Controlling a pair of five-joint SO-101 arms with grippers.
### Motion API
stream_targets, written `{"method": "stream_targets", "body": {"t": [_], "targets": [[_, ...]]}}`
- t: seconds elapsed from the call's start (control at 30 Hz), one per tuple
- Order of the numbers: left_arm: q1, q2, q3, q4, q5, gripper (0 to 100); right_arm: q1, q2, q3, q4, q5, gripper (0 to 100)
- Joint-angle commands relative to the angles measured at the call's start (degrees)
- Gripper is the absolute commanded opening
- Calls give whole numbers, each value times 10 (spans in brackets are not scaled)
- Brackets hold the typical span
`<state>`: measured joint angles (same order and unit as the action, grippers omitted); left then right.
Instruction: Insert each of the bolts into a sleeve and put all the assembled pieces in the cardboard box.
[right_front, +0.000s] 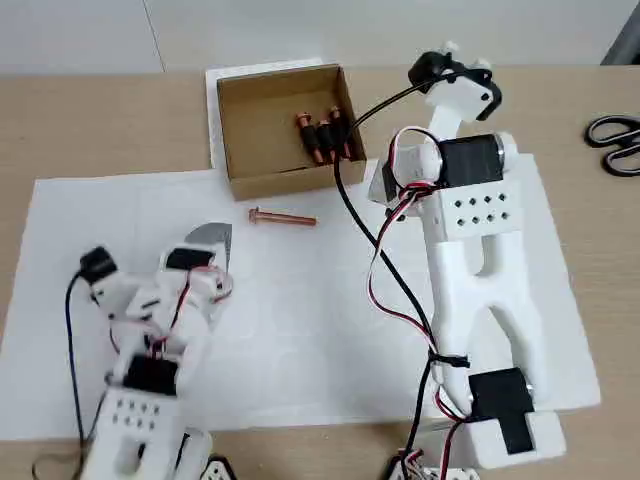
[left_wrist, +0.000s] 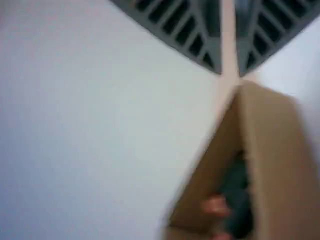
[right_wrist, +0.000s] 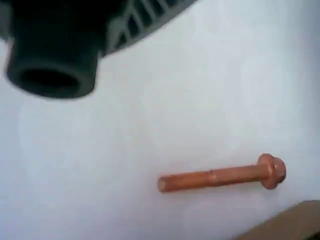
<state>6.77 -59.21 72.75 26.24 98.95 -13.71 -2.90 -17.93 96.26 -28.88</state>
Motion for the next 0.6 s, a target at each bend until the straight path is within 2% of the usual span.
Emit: {"method": "stream_targets", "body": {"t": [0.0,0.17,0.37,0.57], "targets": [[18,203,-163,68,-23,8,5,-5,-6,6,6,4],[31,433,-371,240,-22,8,7,0,-5,6,36,4],[38,644,-574,328,-24,10,22,-1,29,-8,39,4],[43,720,-700,396,-41,43,27,-5,81,-61,62,4]]}}
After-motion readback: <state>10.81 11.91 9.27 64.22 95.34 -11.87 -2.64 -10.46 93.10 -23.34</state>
